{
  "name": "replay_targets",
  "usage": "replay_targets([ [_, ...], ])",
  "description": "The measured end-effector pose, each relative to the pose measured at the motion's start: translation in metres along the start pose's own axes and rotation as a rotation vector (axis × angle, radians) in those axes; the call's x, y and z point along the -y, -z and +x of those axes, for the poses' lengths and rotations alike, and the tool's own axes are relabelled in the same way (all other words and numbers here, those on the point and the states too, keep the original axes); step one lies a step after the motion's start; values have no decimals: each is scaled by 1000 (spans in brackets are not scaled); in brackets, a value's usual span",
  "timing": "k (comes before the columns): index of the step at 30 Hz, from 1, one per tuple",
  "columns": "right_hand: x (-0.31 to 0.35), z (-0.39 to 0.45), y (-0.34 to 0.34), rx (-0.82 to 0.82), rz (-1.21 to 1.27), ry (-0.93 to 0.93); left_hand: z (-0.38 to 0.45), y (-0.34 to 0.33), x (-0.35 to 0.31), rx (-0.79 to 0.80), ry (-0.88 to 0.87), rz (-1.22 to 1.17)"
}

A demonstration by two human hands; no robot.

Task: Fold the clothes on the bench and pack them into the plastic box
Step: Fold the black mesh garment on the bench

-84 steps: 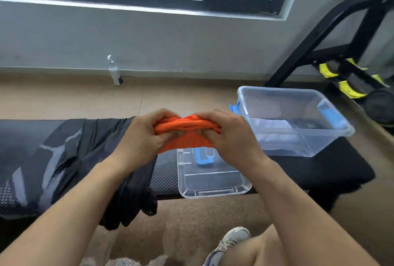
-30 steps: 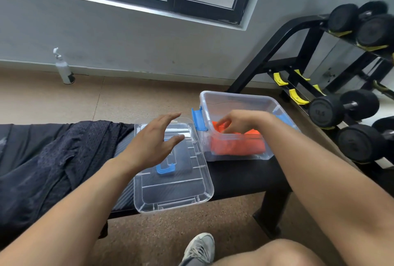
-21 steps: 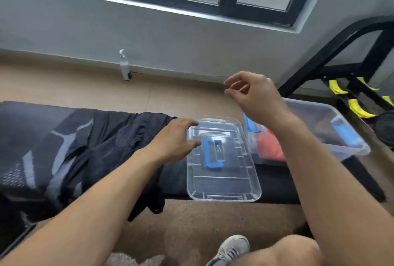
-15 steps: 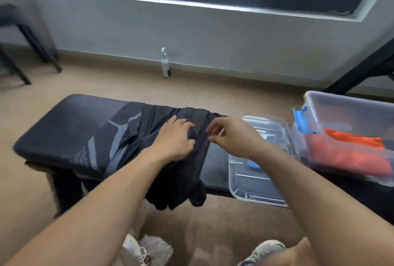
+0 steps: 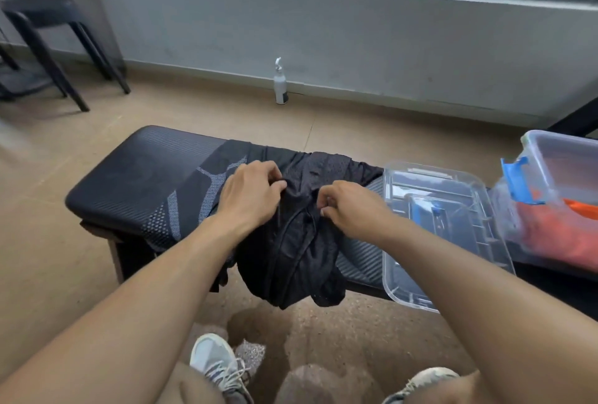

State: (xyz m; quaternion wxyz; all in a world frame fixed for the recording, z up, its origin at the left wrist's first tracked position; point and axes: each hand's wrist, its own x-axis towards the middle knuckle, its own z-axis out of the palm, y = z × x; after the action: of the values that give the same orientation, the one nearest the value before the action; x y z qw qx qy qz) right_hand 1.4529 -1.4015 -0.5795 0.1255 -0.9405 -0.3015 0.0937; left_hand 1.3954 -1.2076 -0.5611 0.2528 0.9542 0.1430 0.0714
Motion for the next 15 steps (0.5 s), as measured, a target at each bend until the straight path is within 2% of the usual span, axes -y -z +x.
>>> replay_targets([
  [7, 1, -7, 7, -205, 125, 113, -3, 15, -11, -107, 12, -131],
  [9, 2, -7, 10, -220, 193, 85, -7, 17, -14, 6, 52, -99],
  [13, 3, -8, 13, -181, 317, 36, -24, 15, -22, 418, 87, -41],
  [15, 4, -10, 14, -185, 333, 53, -32, 7, -27, 449, 84, 23],
])
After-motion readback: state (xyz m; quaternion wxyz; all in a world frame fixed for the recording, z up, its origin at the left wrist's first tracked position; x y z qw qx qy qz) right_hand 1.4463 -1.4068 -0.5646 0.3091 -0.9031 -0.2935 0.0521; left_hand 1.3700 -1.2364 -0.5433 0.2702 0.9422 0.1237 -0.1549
